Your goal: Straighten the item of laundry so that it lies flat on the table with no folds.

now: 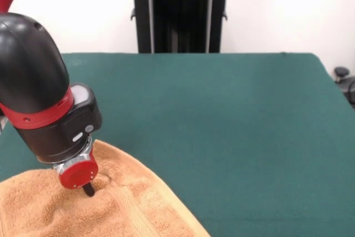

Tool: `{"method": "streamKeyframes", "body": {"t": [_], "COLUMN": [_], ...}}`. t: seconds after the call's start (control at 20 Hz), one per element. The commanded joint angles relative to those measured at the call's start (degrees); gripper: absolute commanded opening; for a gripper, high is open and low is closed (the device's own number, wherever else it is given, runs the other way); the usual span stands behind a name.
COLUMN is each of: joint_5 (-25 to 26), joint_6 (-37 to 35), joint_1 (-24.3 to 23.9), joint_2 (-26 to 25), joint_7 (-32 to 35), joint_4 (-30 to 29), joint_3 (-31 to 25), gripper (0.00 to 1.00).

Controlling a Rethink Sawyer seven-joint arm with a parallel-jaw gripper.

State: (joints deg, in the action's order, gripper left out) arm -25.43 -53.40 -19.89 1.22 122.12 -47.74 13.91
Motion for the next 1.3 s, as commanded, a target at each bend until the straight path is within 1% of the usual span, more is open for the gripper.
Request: {"method": "streamKeyframes", "body": {"t": [0.05,0.15,0.25,0.3,0.45,0.6,0.9,1.2,1.3], "joint_5": [0.7,0.8,0.5,0.6,0.7,1.3,0.6,0.2,-0.1], "joint_6": [3.1,-0.3,-1.7,-1.8,-0.5,1.5,3.9,4.8,5.7], "joint_1": [1.2,1.1,1.1,1.3,1.5,2.3,2.2,3.1,3.0], "joint_2": [-2.5,-2.8,-2.2,-1.5,0.2,1.4,2.5,4.2,5.2], "joint_7": [8.2,7.9,8.2,7.9,6.8,7.0,6.4,7.4,7.1], "joint_4": [-9.3,-9.0,-10.6,-12.6,-17.4,-20.6,-23.9,-26.3,-28.5], "joint_3": [-5.2,-5.1,-5.3,-5.3,-5.9,-5.3,-6.7,-7.1,-7.6], "gripper": [0.0,0.0,0.0,0.0,0.0,0.0,0.0,0.0,0.0]}}
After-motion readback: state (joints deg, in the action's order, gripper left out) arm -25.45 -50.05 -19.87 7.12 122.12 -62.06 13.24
